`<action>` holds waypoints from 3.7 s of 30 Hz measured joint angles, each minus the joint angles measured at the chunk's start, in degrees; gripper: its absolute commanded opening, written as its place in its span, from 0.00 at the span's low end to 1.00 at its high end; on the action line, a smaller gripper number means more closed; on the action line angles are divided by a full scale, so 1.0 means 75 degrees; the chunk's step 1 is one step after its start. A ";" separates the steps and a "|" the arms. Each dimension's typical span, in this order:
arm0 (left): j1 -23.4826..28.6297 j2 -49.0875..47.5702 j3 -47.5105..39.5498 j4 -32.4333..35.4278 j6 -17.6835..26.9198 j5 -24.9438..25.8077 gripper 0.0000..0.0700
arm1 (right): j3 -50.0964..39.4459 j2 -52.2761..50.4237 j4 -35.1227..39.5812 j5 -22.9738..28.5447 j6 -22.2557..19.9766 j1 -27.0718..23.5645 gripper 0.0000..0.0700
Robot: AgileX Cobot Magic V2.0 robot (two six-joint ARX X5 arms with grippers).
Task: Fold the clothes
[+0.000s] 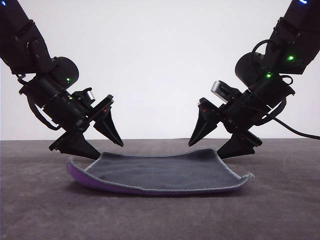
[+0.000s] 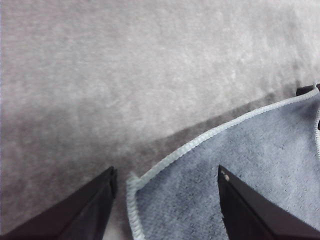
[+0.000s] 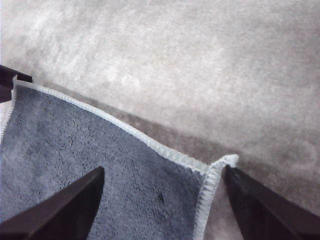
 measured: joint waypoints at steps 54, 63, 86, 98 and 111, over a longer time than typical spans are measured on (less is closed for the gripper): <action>-0.0005 -0.1451 0.0012 -0.5135 0.3273 0.1177 0.02 | 0.0012 -0.0761 -0.5342 -0.3531 -0.3481 -0.0545 0.00; -0.0020 -0.1451 0.0012 -0.5323 0.3388 0.1180 0.04 | 0.0012 -0.0761 -0.5817 -0.3573 -0.3887 -0.0545 0.01; 0.0028 -0.2142 0.0012 -0.5400 0.3382 0.1216 0.51 | 0.0012 -0.1673 -0.6163 -0.3508 -0.4398 -0.0576 0.53; 0.0099 -0.4867 0.0012 -0.4820 0.2755 -0.1251 0.51 | 0.0023 -0.5301 -0.6125 -0.0023 -0.3210 -0.0589 0.53; 0.0500 -0.6136 -0.0234 -0.5508 0.2504 -0.1804 0.51 | -0.1592 -0.8391 -0.6460 0.1691 -0.2102 -0.0595 0.53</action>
